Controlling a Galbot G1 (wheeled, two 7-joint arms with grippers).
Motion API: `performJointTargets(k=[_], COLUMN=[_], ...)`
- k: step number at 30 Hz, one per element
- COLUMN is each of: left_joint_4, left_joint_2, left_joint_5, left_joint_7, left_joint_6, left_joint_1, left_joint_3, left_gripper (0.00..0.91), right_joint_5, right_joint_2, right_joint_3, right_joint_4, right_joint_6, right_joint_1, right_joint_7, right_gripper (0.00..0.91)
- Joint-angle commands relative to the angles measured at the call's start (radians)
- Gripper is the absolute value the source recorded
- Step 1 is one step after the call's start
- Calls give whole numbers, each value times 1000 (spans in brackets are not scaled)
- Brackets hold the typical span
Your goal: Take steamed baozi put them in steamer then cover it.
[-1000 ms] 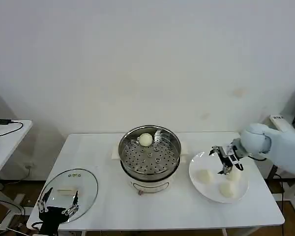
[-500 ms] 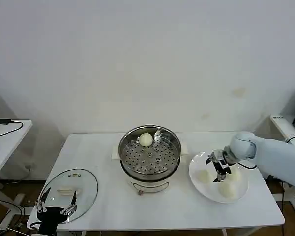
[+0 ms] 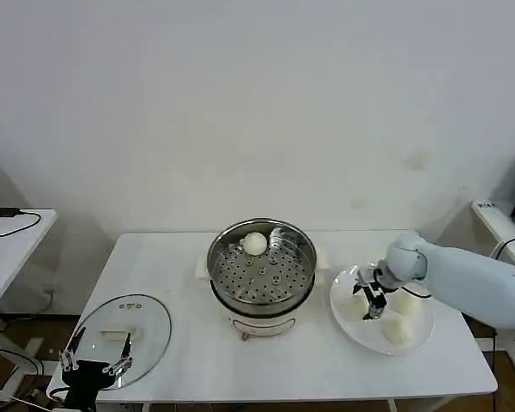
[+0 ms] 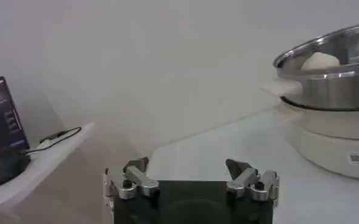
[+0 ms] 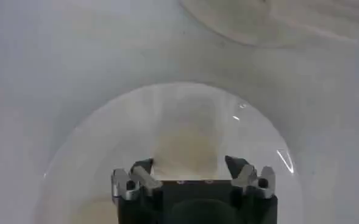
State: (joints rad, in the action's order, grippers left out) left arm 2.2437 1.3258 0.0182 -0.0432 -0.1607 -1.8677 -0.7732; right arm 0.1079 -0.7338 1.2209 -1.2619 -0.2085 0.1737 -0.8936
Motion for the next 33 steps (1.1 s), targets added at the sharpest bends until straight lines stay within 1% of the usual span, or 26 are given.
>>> performJointTargets(k=[1, 7, 8, 9, 11, 13, 17, 20, 21, 22, 24, 25, 26, 28, 29, 31, 32, 33], left_joint_4=[1, 3, 3, 3, 3, 5, 3, 4, 5, 5, 5, 4, 4, 3, 3, 2, 2, 1], left_joint_2=[0, 3, 3, 3, 3, 3, 2, -1, -2, -4, -8, -10, -13, -18, -21, -26, -28, -32], left_joint_5=[0, -1, -1, -1, -1, -2, -5, -5, -5, -5, -7, -8, -10, -13, -14, -15, -15, -15], left_joint_7=[0, 0, -1, -1, -1, -1, -1, -1, 0, 0, 0, 0, 1, 1, 1, 2, 2, 2], left_joint_6=[0, 0, 0, 0, 0, 0, -1, -1, -2, -2, -3, -4, -5, -6, -7, -8, -8, -8], left_joint_1=[-1, 0, -1, 0, 1, 2, 5, 5, 6, 8, 13, 15, 18, 24, 25, 29, 30, 31], left_joint_3=[0, 0, 0, 0, -1, -2, -3, -1, -1, 1, 1, 1, 1, -1, -1, -3, -3, -4], left_gripper=[907, 907, 907, 907, 907, 907, 907, 907, 907, 907, 907, 907, 907, 907, 907, 907, 907, 907], right_joint_5=[-9, -2, 0, 5, 10, 22, 59, 90, 114, 136, 179, 185, 215, 245, 260, 297, 329, 350], right_joint_2=[-18, 12, 15, 23, 39, 59, 111, 134, 143, 143, 136, 130, 115, 92, 74, 35, 4, -14], right_joint_3=[-9, 3, 3, 3, 2, 2, 26, 77, 119, 128, 187, 204, 234, 254, 264, 275, 282, 283], right_joint_4=[22, -3, -4, -8, -21, -41, -94, -129, -151, -165, -202, -210, -234, -258, -269, -290, -304, -307], right_joint_6=[-7, -11, -13, -15, -16, -18, -22, -27, -37, -41, -59, -64, -72, -88, -94, -117, -147, -161], right_joint_1=[-16, 18, 22, 28, 41, 69, 161, 292, 382, 419, 527, 552, 608, 649, 687, 727, 746, 750], right_joint_7=[-4, -7, -6, -6, -3, 2, 2, 3, 9, 11, 20, 22, 26, 28, 29, 44, 59, 66], right_gripper=[635, 574, 554, 514, 494, 504, 504, 514, 514, 514, 514, 514, 514, 524, 514, 514, 514, 514])
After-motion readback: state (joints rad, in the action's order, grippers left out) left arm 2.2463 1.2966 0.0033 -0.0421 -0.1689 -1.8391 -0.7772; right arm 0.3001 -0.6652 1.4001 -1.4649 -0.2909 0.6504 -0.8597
